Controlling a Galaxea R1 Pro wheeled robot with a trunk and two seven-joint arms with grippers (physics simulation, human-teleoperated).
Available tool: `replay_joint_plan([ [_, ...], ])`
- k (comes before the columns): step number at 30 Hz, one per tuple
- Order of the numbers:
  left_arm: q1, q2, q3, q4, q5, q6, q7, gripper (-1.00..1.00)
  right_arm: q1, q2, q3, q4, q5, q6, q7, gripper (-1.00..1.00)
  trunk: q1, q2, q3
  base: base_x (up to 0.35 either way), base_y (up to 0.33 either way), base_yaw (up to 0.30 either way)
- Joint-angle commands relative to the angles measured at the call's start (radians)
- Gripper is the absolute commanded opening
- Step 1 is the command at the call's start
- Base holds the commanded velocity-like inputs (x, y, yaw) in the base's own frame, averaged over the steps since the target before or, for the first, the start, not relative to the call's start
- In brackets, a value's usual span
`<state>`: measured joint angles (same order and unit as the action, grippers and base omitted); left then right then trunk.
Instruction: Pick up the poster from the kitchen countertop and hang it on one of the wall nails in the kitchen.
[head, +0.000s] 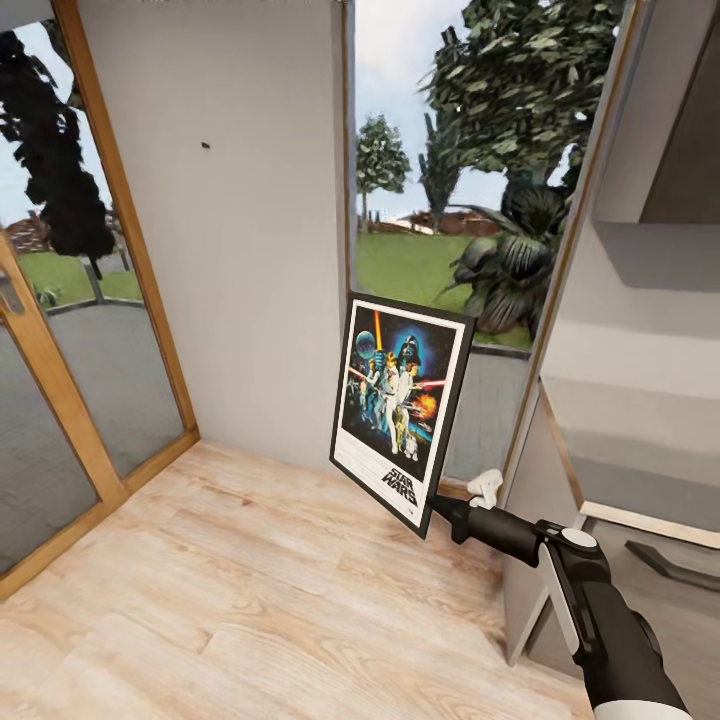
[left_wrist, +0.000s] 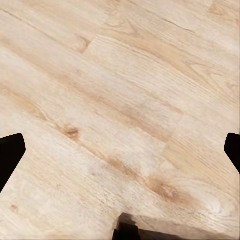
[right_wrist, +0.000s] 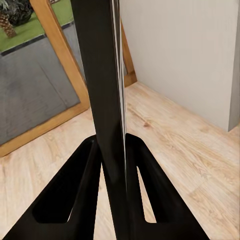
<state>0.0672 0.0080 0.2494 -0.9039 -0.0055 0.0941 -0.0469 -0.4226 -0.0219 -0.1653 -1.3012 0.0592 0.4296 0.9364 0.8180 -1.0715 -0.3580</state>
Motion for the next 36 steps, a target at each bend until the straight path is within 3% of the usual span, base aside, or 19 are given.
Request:
replay_joint_plan([
  [1,0.000,0.000,0.002,-0.002,-0.001,0.007,-0.005,1.00,-0.001,0.000,-0.002,-0.001,0.004,0.008,0.008,-1.00,-0.004,0.007,0.002,0.000,0.000,0.000],
  [15,0.000,0.001,-0.041,0.018,-0.001,0.007,-0.005,1.00,-0.001,0.000,-0.002,-0.001,0.004,0.008,0.009,-1.00,-0.057,0.105,0.046,0.000,0.000,0.000],
  [36,0.000,0.000,-0.048,0.037,-0.001,0.006,-0.005,1.00,-0.001,0.001,-0.002,-0.001,0.004,0.008,0.009,-1.00,-0.138,0.252,0.112,0.000,0.000,0.000],
])
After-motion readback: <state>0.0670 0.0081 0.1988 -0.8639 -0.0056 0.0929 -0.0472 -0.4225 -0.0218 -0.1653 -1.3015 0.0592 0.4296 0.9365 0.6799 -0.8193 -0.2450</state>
